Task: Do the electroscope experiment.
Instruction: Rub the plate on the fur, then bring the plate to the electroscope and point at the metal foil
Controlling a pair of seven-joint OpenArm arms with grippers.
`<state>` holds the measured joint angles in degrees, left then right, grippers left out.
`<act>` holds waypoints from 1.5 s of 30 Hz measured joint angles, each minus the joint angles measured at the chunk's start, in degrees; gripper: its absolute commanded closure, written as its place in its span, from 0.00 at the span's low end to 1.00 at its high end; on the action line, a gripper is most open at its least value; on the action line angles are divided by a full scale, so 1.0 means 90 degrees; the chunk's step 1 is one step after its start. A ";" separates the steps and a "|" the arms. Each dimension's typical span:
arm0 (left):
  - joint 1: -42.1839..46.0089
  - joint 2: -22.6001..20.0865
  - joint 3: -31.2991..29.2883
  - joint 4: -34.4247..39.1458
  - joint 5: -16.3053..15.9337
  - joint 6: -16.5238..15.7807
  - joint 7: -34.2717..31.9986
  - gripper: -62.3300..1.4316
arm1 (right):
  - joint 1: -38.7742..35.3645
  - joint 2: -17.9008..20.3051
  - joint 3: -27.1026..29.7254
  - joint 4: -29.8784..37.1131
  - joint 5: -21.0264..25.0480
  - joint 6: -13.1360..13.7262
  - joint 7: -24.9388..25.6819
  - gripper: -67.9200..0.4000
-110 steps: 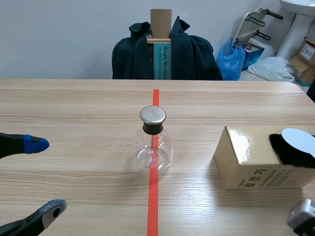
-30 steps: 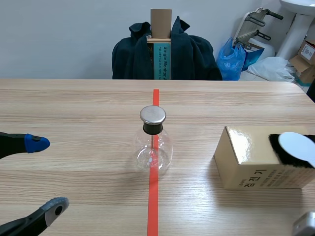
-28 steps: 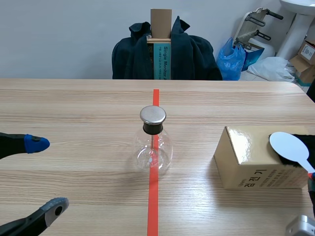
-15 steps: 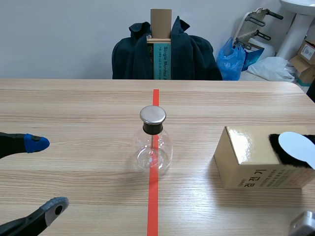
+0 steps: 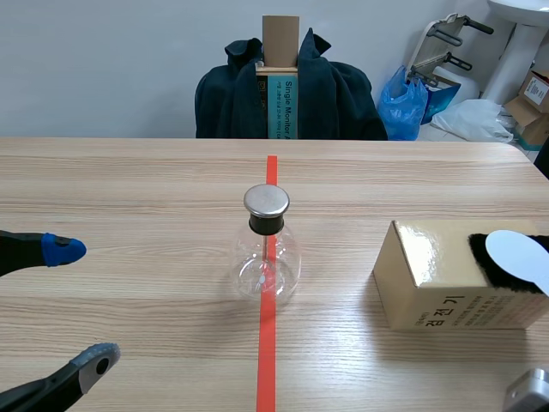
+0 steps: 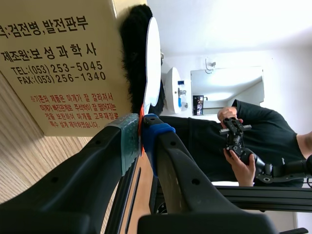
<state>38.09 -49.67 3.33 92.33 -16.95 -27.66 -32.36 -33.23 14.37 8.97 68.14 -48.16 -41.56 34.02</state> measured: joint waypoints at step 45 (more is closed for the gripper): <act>-0.4420 0.1496 0.2931 -0.4160 0.0583 0.0022 0.0075 0.93 | 0.0869 0.1758 0.1426 0.4639 0.2120 0.0408 -0.0750 0.96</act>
<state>-1.69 -36.21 29.71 54.89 -11.70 -27.46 -31.68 -25.41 30.20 21.80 109.89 -29.08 -37.89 27.27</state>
